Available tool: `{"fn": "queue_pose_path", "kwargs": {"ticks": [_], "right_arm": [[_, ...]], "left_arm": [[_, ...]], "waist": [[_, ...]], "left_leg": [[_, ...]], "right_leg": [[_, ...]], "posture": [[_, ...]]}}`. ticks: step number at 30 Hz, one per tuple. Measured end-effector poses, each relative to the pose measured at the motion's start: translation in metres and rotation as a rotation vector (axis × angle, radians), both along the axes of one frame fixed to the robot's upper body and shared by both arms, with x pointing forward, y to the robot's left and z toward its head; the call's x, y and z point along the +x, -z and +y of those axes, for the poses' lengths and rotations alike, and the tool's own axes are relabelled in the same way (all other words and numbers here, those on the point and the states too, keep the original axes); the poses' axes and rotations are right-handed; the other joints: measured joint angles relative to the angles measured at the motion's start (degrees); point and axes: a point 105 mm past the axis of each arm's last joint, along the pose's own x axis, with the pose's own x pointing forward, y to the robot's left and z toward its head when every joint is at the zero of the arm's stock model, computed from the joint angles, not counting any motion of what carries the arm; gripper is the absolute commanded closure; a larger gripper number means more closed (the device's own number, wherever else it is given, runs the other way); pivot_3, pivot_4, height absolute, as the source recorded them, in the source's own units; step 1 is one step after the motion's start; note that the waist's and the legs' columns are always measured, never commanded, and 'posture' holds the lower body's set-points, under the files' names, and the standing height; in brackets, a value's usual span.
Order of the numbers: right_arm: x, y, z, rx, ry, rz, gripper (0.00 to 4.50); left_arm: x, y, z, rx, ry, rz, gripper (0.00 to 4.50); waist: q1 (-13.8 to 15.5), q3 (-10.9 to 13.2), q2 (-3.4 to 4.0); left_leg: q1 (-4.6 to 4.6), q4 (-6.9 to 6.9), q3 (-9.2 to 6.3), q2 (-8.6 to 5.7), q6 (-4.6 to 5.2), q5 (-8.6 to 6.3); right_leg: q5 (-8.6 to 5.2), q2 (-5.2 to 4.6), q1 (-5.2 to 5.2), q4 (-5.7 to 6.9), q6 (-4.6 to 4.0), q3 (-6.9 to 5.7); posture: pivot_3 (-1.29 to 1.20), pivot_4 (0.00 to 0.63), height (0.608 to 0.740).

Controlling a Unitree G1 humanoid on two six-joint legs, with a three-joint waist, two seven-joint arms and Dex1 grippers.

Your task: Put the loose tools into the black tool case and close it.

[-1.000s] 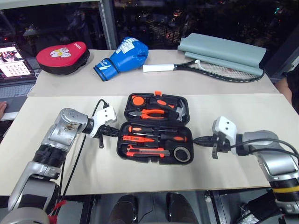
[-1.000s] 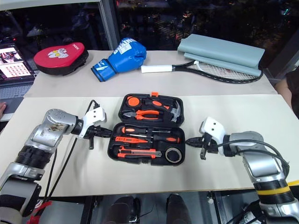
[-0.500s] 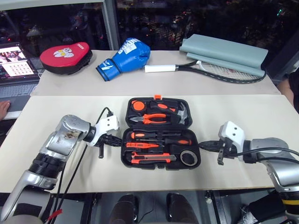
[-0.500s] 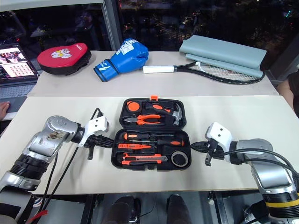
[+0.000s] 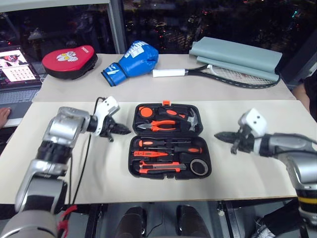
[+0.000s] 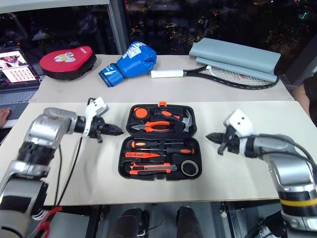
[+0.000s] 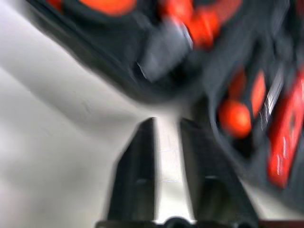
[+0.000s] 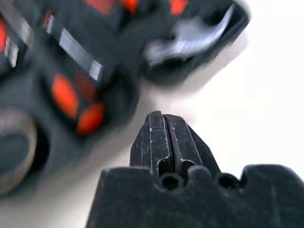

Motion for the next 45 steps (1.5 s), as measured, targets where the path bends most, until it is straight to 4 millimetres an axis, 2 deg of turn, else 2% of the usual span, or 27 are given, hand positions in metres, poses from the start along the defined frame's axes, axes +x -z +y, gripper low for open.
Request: {"fn": "queue_pose_path", "kwargs": {"ticks": [4, 9, 13, 16, 21, 22, 24, 25, 26, 29, 31, 35, 45], "right_arm": [[0.015, -0.004, 0.003, 0.077, 0.087, 0.057, 1.69], [0.035, -0.009, 0.000, 0.139, 0.187, 0.113, 1.69], [0.042, 0.000, -0.004, 0.169, 0.229, 0.177, 1.69], [0.044, 0.008, 0.003, 0.206, 0.225, 0.231, 1.69], [0.046, 0.011, 0.015, 0.200, 0.193, 0.254, 1.69], [0.047, 0.013, 0.017, 0.199, 0.190, 0.262, 1.67], [0.047, 0.019, 0.018, 0.204, 0.194, 0.286, 2.19], [0.048, 0.022, 0.017, 0.199, 0.198, 0.299, 2.38], [0.048, 0.027, 0.016, 0.189, 0.203, 0.312, 2.86], [0.049, 0.029, 0.018, 0.185, 0.188, 0.315, 3.82], [0.049, 0.026, 0.017, 0.183, 0.183, 0.311, 4.49], [0.048, 0.026, 0.016, 0.184, 0.176, 0.312, 4.50], [0.048, 0.023, 0.014, 0.208, 0.169, 0.286, 4.50]], "left_arm": [[0.010, 0.004, 0.001, -0.055, -0.138, 0.108, 0.97], [0.015, 0.005, -0.002, -0.099, -0.172, 0.149, 0.97], [0.015, 0.012, -0.006, -0.118, -0.178, 0.178, 0.97], [0.015, 0.013, -0.012, -0.140, -0.169, 0.186, 0.97], [0.016, 0.014, -0.019, -0.153, -0.161, 0.188, 0.97], [0.016, 0.014, -0.020, -0.153, -0.158, 0.186, 1.21], [0.017, 0.015, -0.021, -0.146, -0.156, 0.180, 1.58], [0.017, 0.016, -0.021, -0.141, -0.159, 0.180, 1.94], [0.017, 0.017, -0.022, -0.145, -0.158, 0.184, 2.47], [0.017, 0.018, -0.021, -0.150, -0.162, 0.190, 3.21], [0.017, 0.018, -0.023, -0.151, -0.153, 0.187, 3.37], [0.016, 0.017, -0.025, -0.155, -0.142, 0.183, 3.56], [0.014, 0.016, -0.032, -0.199, -0.110, 0.135, 3.61]], "waist": [[-0.3, 0.0, 0.00], [-0.2, 0.0, 0.00], [0.1, 0.0, 0.00], [0.0, 0.0, 0.00], [0.0, 0.0, 0.00], [0.0, 0.0, 0.00], [0.1, 0.0, 0.00], [0.1, 0.0, 0.00], [0.0, 0.0, 0.01], [0.1, 0.0, 0.01], [0.2, 0.0, 0.00], [0.3, 0.0, 0.01], [0.4, 0.0, 0.01]], "left_leg": [[-0.12, -0.05, 0.01, -0.01, 0.00, 0.00], [-0.16, -0.14, 0.01, -0.02, 0.00, 0.00], [-0.22, -0.18, -0.02, -0.04, 0.00, -0.01], [-0.22, -0.20, -0.01, -0.07, 0.00, -0.01], [-0.19, -0.20, -0.03, -0.08, 0.00, 0.00], [-0.18, -0.20, -0.05, -0.09, 0.00, -0.01], [-0.18, -0.20, -0.06, -0.12, 0.00, 0.00], [-0.19, -0.20, -0.06, -0.13, 0.00, 0.00], [-0.19, -0.20, -0.06, -0.15, 0.00, -0.01], [-0.17, -0.21, -0.09, -0.17, -0.01, 0.00], [-0.13, -0.20, -0.12, -0.18, -0.01, 0.00], [-0.10, -0.21, -0.14, -0.21, -0.01, 0.00], [-0.19, -0.25, -0.15, -0.24, -0.01, 0.00]], "right_leg": [[0.01, 0.00, -0.09, 0.13, -0.01, 0.01], [0.01, -0.03, -0.13, 0.12, -0.01, 0.00], [0.02, -0.05, -0.13, 0.05, -0.01, -0.06], [0.02, -0.09, -0.14, 0.06, 0.00, -0.05], [0.02, -0.10, -0.12, 0.08, 0.00, -0.06], [0.02, -0.10, -0.10, 0.08, 0.00, -0.07], [0.02, -0.13, -0.09, 0.07, 0.00, -0.08], [0.02, -0.14, -0.10, 0.07, 0.01, -0.08], [0.02, -0.15, -0.09, 0.07, 0.01, -0.08], [0.02, -0.17, -0.06, 0.08, 0.01, -0.12], [0.03, -0.19, 0.00, 0.06, 0.02, -0.14], [0.03, -0.21, 0.02, 0.07, 0.02, -0.15], [0.03, -0.25, -0.07, 0.04, 0.03, -0.15]], "posture": [[0.00, 0.150, 0.736], [0.00, 0.150, 0.736], [0.00, 0.150, 0.736], [0.00, 0.150, 0.736], [0.00, 0.150, 0.736], [0.00, 0.150, 0.736], [0.00, 0.150, 0.736], [0.00, 0.150, 0.736], [0.00, 0.150, 0.736], [0.00, 0.150, 0.736], [0.00, 0.150, 0.736], [0.00, 0.150, 0.736], [0.00, 0.150, 0.736]]}}
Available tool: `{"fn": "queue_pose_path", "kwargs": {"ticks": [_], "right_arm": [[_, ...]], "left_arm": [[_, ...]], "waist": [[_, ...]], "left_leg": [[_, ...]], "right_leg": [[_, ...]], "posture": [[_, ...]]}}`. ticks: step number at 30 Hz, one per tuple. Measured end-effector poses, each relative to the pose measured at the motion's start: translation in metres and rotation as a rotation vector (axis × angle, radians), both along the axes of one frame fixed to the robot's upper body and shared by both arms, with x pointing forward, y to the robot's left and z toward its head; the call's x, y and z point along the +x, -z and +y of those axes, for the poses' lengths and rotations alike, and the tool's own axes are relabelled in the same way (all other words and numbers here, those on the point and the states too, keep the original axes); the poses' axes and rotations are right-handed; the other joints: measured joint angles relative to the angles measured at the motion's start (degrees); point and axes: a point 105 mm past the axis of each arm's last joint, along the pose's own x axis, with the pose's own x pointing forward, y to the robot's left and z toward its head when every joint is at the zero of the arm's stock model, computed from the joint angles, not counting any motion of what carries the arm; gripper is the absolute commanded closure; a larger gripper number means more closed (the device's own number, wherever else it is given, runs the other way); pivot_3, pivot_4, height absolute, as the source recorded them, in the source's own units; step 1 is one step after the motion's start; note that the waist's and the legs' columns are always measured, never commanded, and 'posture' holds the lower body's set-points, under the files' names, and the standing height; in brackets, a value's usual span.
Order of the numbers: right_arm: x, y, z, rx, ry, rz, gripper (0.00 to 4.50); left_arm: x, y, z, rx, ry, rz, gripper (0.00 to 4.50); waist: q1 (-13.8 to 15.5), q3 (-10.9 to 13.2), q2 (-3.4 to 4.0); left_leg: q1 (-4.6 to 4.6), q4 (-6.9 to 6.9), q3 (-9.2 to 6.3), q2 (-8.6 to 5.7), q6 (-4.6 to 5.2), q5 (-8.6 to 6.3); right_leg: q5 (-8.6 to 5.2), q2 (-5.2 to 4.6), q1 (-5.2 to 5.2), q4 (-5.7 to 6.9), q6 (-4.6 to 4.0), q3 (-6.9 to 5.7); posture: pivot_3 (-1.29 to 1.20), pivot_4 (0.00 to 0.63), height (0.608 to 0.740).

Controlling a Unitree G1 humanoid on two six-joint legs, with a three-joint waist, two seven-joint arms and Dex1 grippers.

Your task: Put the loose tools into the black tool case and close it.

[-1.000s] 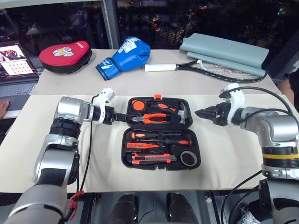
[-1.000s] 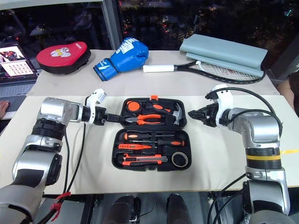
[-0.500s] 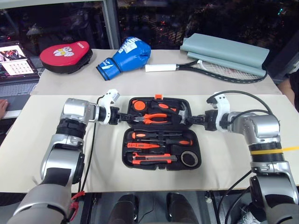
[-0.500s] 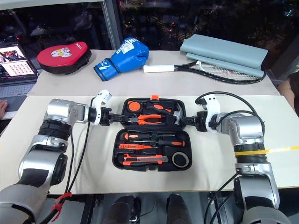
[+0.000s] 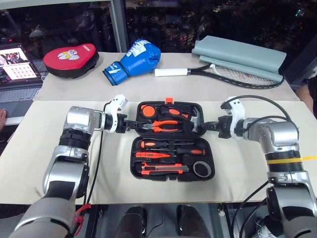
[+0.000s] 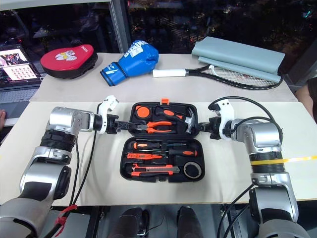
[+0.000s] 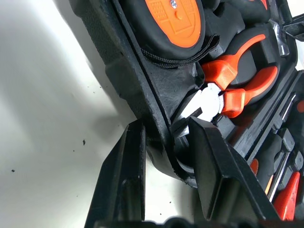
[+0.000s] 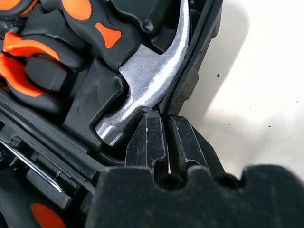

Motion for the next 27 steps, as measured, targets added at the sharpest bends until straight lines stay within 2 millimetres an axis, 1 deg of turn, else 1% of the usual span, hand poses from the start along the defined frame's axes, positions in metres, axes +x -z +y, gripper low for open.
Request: {"fn": "queue_pose_path", "kwargs": {"ticks": [4, 6, 8, 10, 11, 14, 17, 18, 23, 27], "right_arm": [[0.004, -0.013, -0.006, 0.023, 0.021, -0.079, 4.50], [0.006, -0.025, -0.006, 0.034, 0.026, -0.168, 4.50], [0.008, -0.036, -0.009, 0.037, 0.039, -0.247, 4.50], [0.008, -0.042, -0.013, 0.014, 0.058, -0.323, 4.50], [0.009, -0.043, -0.015, 0.003, 0.065, -0.351, 4.50], [0.005, -0.036, -0.020, -0.065, 0.085, -0.439, 4.50], [-0.002, -0.020, -0.022, -0.111, 0.093, -0.484, 4.50], [-0.004, -0.015, -0.022, -0.114, 0.097, -0.494, 4.50], [-0.022, -0.012, -0.023, -0.227, 0.073, -0.667, 4.50], [-0.031, -0.009, -0.024, -0.280, 0.063, -0.737, 4.50]], "left_arm": [[0.007, -0.007, -0.006, -0.035, -0.004, -0.091, 3.61], [0.010, -0.014, -0.009, -0.041, 0.007, -0.199, 3.61], [0.012, -0.020, -0.014, -0.059, 0.012, -0.280, 3.61], [0.013, -0.025, -0.021, -0.082, 0.007, -0.362, 3.61], [0.013, -0.026, -0.023, -0.088, 0.004, -0.398, 3.61], [0.009, -0.024, -0.027, -0.093, 0.000, -0.529, 3.61], [0.004, -0.014, -0.029, -0.073, -0.008, -0.604, 3.61], [0.003, -0.013, -0.030, -0.063, -0.005, -0.638, 3.61], [-0.006, -0.015, -0.032, 0.005, 0.016, -0.823, 3.61], [-0.010, -0.015, -0.033, 0.037, 0.012, -0.912, 3.61]], "waist": [[0.1, 0.0, -0.01], [0.0, 0.0, -0.01], [0.0, 0.0, -0.01], [0.1, 0.0, -0.01], [0.1, 0.0, -0.01], [0.1, 0.0, -0.01], [0.1, 0.0, -0.01], [0.1, 0.0, -0.01], [0.1, 0.0, -0.01], [0.1, 0.0, -0.01]], "left_leg": [[-0.29, 0.01, -0.01, -0.02, -0.07, 0.05], [-0.46, -0.03, 0.01, -0.03, -0.10, 0.06], [-0.82, -0.05, 0.01, -0.05, -0.19, 0.12], [-0.94, -0.05, 0.02, -0.07, -0.53, 0.32], [-0.96, -0.08, 0.04, -0.08, -0.55, 0.33], [-0.95, -0.25, 0.07, -0.10, -0.52, 0.32], [-0.96, -0.31, 0.11, -0.12, -0.47, 0.28], [-0.95, -0.30, 0.11, -0.12, -0.45, 0.28], [-0.75, -0.30, 0.10, -0.13, -0.20, 0.13], [-0.59, -0.21, 0.10, -0.16, -0.18, 0.21]], "right_leg": [[0.01, -0.01, -0.29, 0.02, 0.01, 0.01], [0.02, -0.01, -0.56, 0.07, -0.01, 0.05], [0.04, -0.02, -0.95, 0.14, -0.03, 0.08], [0.05, -0.03, -1.08, 0.16, -0.03, 0.07], [0.05, -0.04, -1.09, 0.10, -0.03, 0.07], [0.05, -0.07, -1.09, -0.02, -0.02, 0.08], [0.05, -0.08, -1.13, -0.06, -0.02, 0.10], [0.05, -0.08, -1.13, -0.05, -0.02, 0.10], [0.05, -0.07, -0.93, -0.02, -0.03, 0.09], [0.05, -0.07, -0.81, -0.06, -0.04, 0.12]], "posture": [[0.00, 0.150, 0.736], [0.00, 0.150, 0.736], [0.00, 0.150, 0.736], [0.00, 0.150, 0.736], [0.00, 0.150, 0.736], [0.00, 0.150, 0.736], [0.00, 0.150, 0.736], [0.00, 0.150, 0.736], [0.00, 0.150, 0.736], [0.00, 0.150, 0.736]]}}
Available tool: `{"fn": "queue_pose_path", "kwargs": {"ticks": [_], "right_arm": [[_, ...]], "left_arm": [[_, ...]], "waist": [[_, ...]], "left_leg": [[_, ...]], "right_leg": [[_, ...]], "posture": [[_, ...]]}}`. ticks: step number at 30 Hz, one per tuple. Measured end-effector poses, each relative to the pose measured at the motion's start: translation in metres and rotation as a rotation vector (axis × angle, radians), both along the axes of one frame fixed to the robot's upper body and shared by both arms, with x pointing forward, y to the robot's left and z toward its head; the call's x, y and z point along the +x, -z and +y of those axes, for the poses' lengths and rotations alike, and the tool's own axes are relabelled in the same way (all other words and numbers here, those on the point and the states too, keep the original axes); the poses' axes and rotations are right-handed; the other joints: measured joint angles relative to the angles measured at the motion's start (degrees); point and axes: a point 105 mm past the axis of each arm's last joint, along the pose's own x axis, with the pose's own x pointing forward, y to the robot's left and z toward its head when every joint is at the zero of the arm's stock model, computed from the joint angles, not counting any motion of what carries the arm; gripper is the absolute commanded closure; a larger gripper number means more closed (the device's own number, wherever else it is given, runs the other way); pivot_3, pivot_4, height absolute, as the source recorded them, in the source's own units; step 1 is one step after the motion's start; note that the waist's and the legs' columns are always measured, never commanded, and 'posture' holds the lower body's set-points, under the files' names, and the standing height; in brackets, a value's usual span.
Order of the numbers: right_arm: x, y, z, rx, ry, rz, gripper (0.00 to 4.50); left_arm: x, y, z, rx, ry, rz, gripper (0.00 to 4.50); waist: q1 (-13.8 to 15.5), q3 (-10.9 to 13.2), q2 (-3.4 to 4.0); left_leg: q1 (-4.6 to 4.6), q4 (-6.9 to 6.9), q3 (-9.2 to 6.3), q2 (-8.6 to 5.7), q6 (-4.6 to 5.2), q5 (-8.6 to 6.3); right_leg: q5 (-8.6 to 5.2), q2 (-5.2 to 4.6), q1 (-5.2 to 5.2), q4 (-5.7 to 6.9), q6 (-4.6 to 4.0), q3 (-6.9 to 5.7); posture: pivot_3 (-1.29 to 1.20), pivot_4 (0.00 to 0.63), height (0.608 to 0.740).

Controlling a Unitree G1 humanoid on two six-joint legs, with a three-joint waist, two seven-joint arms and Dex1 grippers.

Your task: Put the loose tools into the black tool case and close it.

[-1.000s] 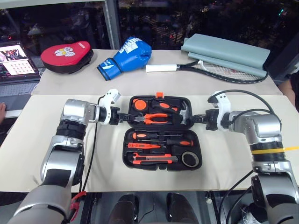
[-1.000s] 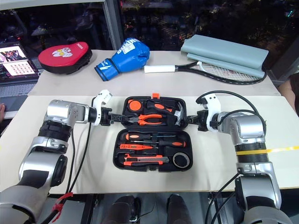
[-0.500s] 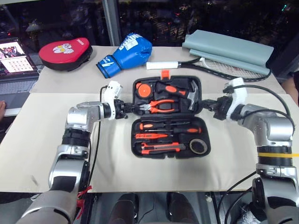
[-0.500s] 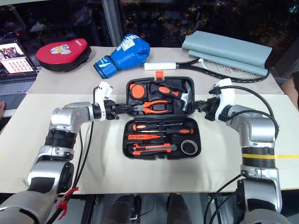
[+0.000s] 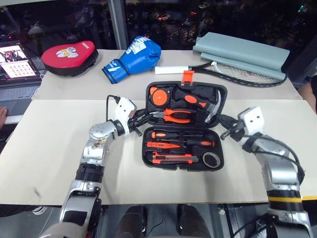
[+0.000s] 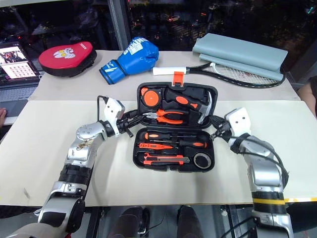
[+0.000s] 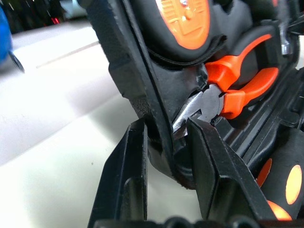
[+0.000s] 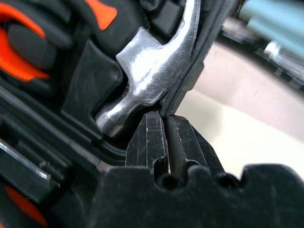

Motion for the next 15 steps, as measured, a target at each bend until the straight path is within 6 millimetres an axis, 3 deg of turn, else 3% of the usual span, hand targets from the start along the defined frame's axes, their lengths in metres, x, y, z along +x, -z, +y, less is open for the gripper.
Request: {"fn": "queue_pose_path", "kwargs": {"ticks": [8, 10, 15], "right_arm": [[-0.027, 0.009, -0.001, -0.147, -0.029, -0.096, 4.50], [-0.033, 0.012, -0.002, -0.165, -0.038, -0.099, 4.50], [-0.047, 0.017, 0.002, -0.197, -0.072, -0.105, 4.50]], "left_arm": [[-0.005, 0.002, 0.006, 0.055, -0.009, -0.136, 3.61], [-0.006, 0.004, 0.005, 0.065, -0.004, -0.137, 3.61], [-0.005, 0.004, 0.011, 0.057, -0.028, -0.142, 3.61]], "waist": [[0.1, 0.0, 0.00], [0.1, 0.0, 0.00], [0.1, 0.0, -0.01]], "left_leg": [[0.45, 0.00, -0.01, -0.10, -0.02, 0.05], [0.93, -0.07, -0.02, -0.07, 0.01, 0.03], [1.15, -0.06, -0.01, 0.11, 0.01, 0.03]], "right_leg": [[0.01, 0.01, 0.38, -0.02, -0.03, 0.02], [-0.01, 0.02, 0.86, -0.12, -0.02, 0.01], [-0.03, 0.07, 1.07, -0.13, -0.03, 0.01]], "posture": [[0.00, 0.150, 0.736], [0.00, 0.150, 0.736], [0.00, 0.150, 0.736]]}}
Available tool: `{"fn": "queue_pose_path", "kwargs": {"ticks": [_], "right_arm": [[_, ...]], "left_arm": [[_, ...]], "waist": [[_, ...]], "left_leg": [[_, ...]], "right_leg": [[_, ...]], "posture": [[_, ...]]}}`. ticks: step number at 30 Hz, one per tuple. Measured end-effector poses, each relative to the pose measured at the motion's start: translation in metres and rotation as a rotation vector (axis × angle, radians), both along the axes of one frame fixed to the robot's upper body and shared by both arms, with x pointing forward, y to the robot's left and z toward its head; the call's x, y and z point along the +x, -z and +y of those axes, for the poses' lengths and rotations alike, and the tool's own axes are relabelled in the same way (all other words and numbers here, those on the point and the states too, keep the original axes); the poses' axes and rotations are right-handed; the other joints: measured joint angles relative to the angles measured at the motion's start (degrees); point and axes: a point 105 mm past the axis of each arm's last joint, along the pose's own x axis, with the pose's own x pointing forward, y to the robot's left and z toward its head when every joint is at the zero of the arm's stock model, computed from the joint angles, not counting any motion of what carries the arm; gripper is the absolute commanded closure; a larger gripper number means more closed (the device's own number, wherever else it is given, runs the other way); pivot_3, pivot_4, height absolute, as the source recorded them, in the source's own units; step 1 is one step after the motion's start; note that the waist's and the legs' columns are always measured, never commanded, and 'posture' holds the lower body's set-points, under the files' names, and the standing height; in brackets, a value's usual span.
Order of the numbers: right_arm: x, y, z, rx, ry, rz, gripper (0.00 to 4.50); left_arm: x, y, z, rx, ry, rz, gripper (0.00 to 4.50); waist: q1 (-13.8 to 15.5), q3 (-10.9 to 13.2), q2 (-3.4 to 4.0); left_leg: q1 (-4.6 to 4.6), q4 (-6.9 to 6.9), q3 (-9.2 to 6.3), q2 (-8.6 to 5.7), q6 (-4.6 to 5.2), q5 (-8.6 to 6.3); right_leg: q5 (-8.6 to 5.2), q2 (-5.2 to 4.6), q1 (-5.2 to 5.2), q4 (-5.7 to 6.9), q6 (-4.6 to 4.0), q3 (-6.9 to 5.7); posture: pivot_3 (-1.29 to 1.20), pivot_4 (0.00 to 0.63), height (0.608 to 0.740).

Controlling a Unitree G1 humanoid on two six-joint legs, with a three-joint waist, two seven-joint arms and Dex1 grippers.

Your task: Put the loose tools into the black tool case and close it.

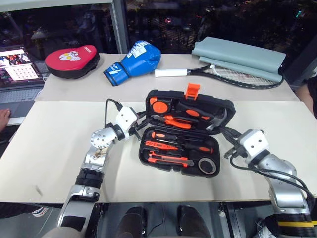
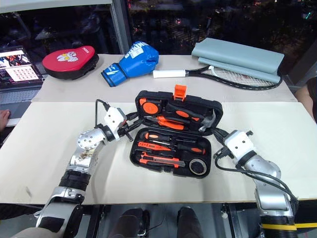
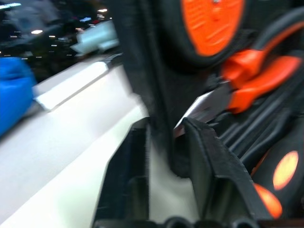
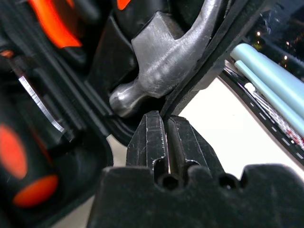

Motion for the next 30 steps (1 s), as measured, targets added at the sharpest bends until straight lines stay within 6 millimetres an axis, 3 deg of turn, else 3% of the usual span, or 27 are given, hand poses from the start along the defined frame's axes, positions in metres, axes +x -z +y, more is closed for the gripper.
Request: {"fn": "queue_pose_path", "kwargs": {"ticks": [9, 10, 15, 18, 20, 21, 23, 26, 27, 30], "right_arm": [[-0.014, 0.003, 0.009, 0.001, -0.035, 0.009, 4.50], [-0.015, 0.003, 0.010, 0.000, -0.037, 0.010, 4.50], [-0.029, 0.009, 0.016, -0.011, -0.074, 0.038, 2.80], [-0.052, 0.020, 0.021, -0.027, -0.126, 0.117, 1.69], [-0.067, 0.024, 0.019, -0.029, -0.134, 0.175, 1.08], [-0.072, 0.024, 0.015, -0.032, -0.129, 0.198, 0.78], [-0.092, 0.025, 0.011, -0.009, -0.146, 0.301, 0.78], [-0.139, 0.019, 0.020, 0.075, -0.268, 0.525, 0.78], [-0.146, 0.016, 0.024, 0.100, -0.297, 0.564, 0.78], [-0.156, 0.007, 0.034, 0.152, -0.359, 0.633, 1.47]], "left_arm": [[-0.005, 0.005, 0.008, -0.021, -0.006, 0.036, 3.61], [-0.006, 0.007, 0.010, -0.021, -0.007, 0.044, 3.35], [-0.018, 0.013, 0.022, 0.003, 0.013, 0.104, 1.68], [-0.032, 0.016, 0.047, 0.051, 0.000, 0.147, 0.54], [-0.037, 0.023, 0.067, 0.065, -0.046, 0.197, 0.01], [-0.037, 0.020, 0.073, 0.063, -0.059, 0.200, 0.00], [-0.038, 0.010, 0.081, 0.074, -0.067, 0.185, 0.00], [-0.032, -0.006, 0.105, 0.123, -0.101, 0.181, 0.00], [-0.028, -0.011, 0.109, 0.125, -0.107, 0.176, 0.00], [-0.013, -0.022, 0.100, 0.134, -0.052, 0.182, 0.00]], "waist": [[-0.7, -0.1, -0.01], [-0.7, -0.1, -0.01], [-0.9, -0.1, -0.02], [-0.8, -0.1, -0.01], [-0.6, -0.1, 0.00], [-0.5, -0.1, -0.03], [0.0, -0.1, -0.03], [0.7, -0.2, -0.08], [0.8, -0.2, -0.23], [0.8, -0.3, -0.35]], "left_leg": [[0.09, 0.00, 0.05, 0.13, -0.01, 0.00], [0.09, 0.00, 0.05, 0.15, -0.01, 0.00], [0.08, -0.07, 0.06, 0.31, -0.02, 0.00], [0.08, -0.13, 0.07, 0.40, -0.03, 0.00], [0.06, -0.10, 0.09, 0.40, -0.03, 0.00], [0.06, -0.04, 0.09, 0.42, -0.03, 0.00], [0.06, -0.01, 0.09, 0.43, -0.03, 0.00], [0.09, -0.08, 0.05, 0.58, -0.04, -0.01], [0.10, -0.07, 0.05, 0.61, -0.04, 0.00], [0.25, 0.02, 0.11, 0.60, -0.05, 0.00]], "right_leg": [[-0.01, 0.06, 0.01, 0.08, -0.06, 0.04], [-0.01, 0.07, 0.01, 0.08, -0.06, 0.05], [-0.04, 0.20, -0.06, 0.09, -0.17, 0.05], [-0.09, 0.23, -0.11, 0.11, -0.26, 0.03], [-0.09, 0.21, -0.10, 0.12, -0.25, 0.03], [-0.09, 0.21, -0.05, 0.12, -0.25, 0.02], [-0.10, 0.16, -0.04, 0.11, -0.23, 0.00], [-0.17, 0.26, 0.00, 0.06, -0.29, -0.13], [-0.22, 0.28, 0.04, 0.03, -0.22, -0.15], [-0.41, 0.22, 0.37, -0.18, 0.19, -0.15]], "posture": [[0.00, 0.150, 0.736], [0.00, 0.150, 0.736], [0.00, 0.150, 0.736], [0.00, 0.150, 0.736], [0.00, 0.150, 0.736], [0.00, 0.150, 0.736], [0.00, 0.150, 0.736], [0.00, 0.150, 0.736], [0.00, 0.150, 0.736], [0.00, 0.150, 0.736]]}}
